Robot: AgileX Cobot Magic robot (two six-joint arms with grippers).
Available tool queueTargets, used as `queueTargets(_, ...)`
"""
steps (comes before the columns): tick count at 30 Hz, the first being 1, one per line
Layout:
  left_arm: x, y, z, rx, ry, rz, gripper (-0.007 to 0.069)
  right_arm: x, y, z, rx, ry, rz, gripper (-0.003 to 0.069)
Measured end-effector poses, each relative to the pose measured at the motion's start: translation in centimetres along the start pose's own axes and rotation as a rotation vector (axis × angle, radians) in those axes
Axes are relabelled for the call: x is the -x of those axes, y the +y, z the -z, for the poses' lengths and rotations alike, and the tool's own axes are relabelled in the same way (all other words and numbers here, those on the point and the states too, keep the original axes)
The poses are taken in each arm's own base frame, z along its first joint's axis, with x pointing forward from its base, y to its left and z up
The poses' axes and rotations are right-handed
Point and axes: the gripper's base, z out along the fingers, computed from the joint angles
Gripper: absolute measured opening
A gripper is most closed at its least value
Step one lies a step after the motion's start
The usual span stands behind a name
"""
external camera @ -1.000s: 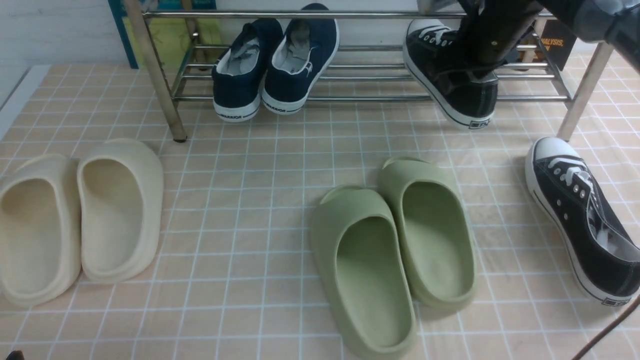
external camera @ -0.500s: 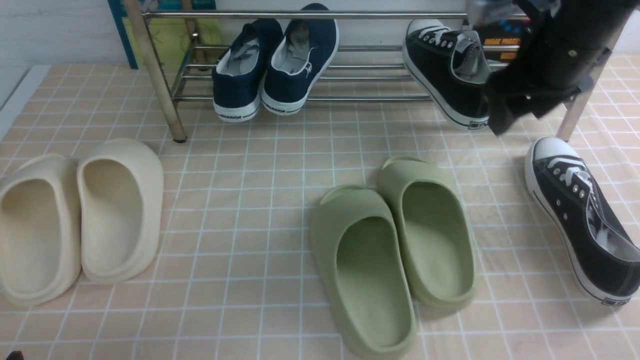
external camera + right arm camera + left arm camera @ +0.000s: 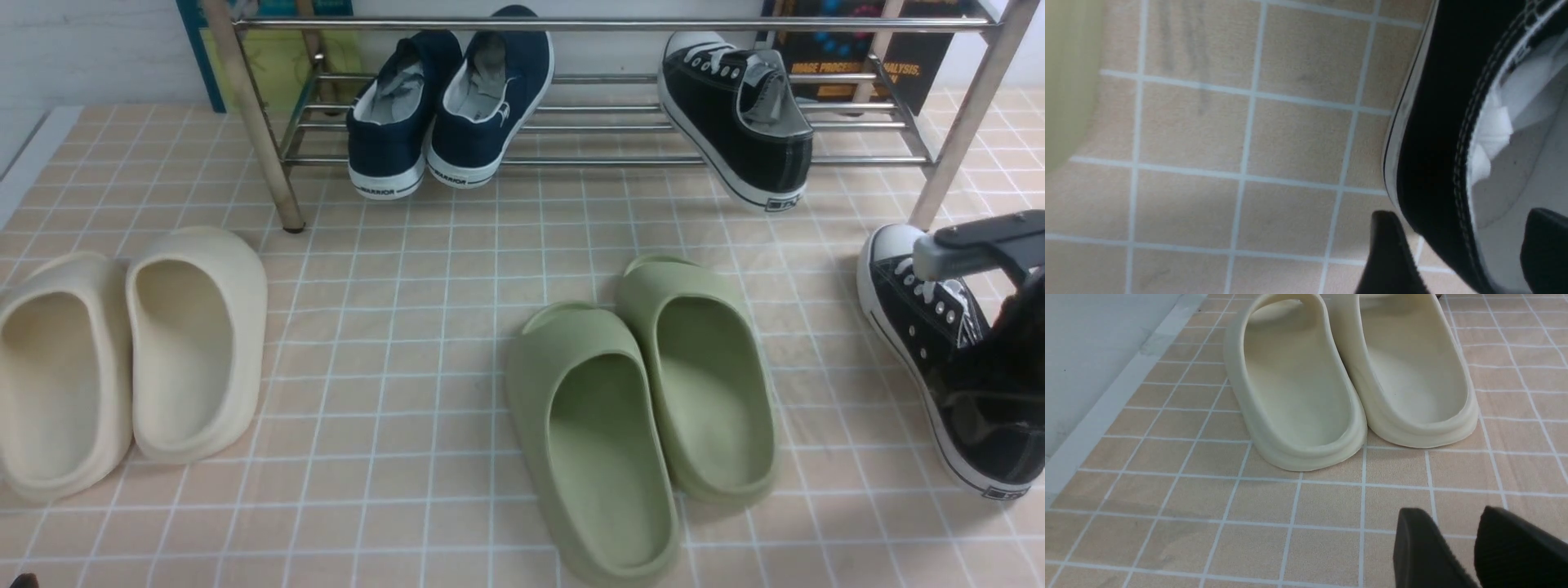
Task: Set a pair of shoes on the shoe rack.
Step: Use the right arm to grab the shoe closest to it
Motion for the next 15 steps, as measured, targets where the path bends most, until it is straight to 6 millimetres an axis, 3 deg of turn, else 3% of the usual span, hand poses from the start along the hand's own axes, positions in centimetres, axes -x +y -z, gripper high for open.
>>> queueTargets(6, 0.0, 0.0, 0.0, 0.000, 0.000, 0.000, 0.0236, 0.5, 0.1, -2.4, -0.004, -0.010, 0.012, 0.0390)
queueTargets(9, 0.0, 0.0, 0.0, 0.000, 0.000, 0.000, 0.0236, 0.6, 0.0, -3.4, -0.014, 0.002, 0.025, 0.0272)
queueTargets(13, 0.0, 0.0, 0.0, 0.000, 0.000, 0.000, 0.0236, 0.9, 0.1, -3.1, -0.009, 0.015, 0.021, 0.0040)
queueTargets(15, 0.0, 0.0, 0.0, 0.000, 0.000, 0.000, 0.0236, 1.0, 0.1, -2.6, -0.014, 0.020, 0.030, 0.0008)
